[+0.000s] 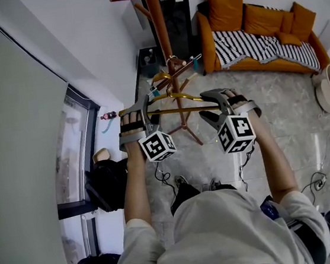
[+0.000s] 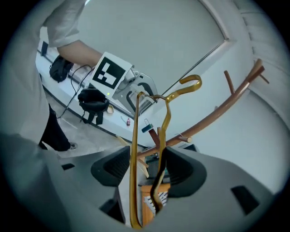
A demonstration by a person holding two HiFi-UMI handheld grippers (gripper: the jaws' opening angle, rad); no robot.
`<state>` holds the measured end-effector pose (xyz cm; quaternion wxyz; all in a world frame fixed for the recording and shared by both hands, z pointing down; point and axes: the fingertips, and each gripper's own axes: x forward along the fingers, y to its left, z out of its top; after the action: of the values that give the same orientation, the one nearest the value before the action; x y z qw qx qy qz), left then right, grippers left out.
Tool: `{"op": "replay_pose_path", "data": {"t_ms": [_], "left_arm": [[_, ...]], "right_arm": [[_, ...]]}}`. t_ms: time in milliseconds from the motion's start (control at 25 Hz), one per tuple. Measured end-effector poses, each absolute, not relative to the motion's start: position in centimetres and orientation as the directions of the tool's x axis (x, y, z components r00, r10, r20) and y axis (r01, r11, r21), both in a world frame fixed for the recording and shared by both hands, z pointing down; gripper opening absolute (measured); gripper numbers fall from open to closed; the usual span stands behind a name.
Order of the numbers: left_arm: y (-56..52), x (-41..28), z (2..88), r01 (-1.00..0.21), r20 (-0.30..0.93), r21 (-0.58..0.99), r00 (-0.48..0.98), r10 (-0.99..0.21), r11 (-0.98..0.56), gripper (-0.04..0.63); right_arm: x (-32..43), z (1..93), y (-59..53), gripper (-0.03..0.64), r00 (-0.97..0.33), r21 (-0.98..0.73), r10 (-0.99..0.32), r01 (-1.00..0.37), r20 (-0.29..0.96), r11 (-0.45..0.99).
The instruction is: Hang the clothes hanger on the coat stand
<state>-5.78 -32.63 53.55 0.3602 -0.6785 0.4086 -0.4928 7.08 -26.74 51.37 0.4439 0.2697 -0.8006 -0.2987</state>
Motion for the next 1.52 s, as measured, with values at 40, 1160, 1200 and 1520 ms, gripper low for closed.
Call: {"op": "replay_pose_path", "data": {"t_ms": [40, 1160, 1200, 1520], "left_arm": [[-32.7, -5.8, 53.5, -0.207, 0.376, -0.889, 0.178, -0.909, -0.409, 0.347], [-38.1, -6.8, 45.3, -0.210, 0.309, -0.909, 0.241, -0.920, -0.360, 0.347], [-38.5, -6.9, 44.6, -0.209, 0.301, -0.912, 0.245, -0.922, -0.353, 0.347], [-41.2, -8.2, 39.1, -0.200, 0.240, -0.934, 0.267, -0.933, -0.297, 0.347]], "right_arm": [[7.4, 51.4, -26.8, 0.233, -0.433, 0.745, -0.719, -0.144, 0.544, 0.651], [6.9, 44.0, -33.9, 0.255, -0.197, 0.908, -0.900, -0.082, 0.389, 0.411], [6.7, 43.5, -34.2, 0.255, -0.197, 0.911, -0.903, -0.084, 0.382, 0.404], [5.3, 38.3, -36.7, 0.255, -0.180, 0.940, -0.933, -0.085, 0.312, 0.330]]}}
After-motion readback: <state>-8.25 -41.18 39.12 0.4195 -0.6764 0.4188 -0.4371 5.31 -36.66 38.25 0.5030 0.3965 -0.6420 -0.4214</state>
